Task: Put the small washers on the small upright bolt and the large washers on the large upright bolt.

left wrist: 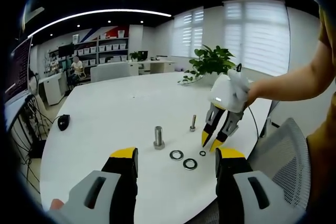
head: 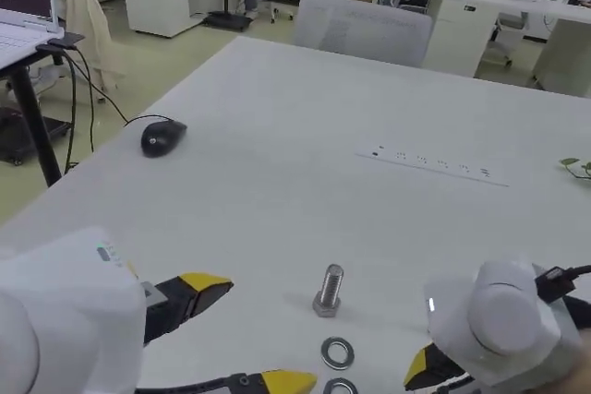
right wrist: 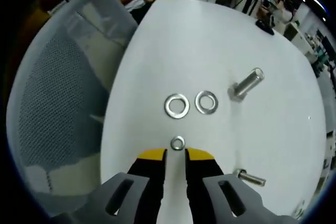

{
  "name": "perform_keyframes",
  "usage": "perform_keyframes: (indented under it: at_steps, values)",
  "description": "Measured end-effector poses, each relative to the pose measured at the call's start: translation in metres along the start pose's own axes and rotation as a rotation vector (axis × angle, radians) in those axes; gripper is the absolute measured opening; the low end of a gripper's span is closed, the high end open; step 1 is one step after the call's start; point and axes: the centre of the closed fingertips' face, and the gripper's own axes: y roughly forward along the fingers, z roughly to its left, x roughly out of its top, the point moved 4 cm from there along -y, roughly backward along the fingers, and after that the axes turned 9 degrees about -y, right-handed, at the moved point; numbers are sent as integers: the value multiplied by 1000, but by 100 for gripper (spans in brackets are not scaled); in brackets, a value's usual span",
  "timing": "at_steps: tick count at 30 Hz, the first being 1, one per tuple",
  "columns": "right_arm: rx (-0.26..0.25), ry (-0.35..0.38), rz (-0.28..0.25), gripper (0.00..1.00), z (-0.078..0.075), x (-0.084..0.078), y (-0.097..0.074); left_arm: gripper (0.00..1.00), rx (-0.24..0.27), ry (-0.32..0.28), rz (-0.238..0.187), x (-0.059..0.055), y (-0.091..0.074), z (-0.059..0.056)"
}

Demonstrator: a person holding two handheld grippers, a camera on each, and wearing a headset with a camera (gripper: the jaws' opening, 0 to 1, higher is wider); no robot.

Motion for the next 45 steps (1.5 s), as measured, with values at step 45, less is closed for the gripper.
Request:
perform_keyframes:
  at_steps: [45]
  values:
    - [23, 3, 25, 12, -5, -2, 13, 59, 18, -30, -3, -3, 6, 5]
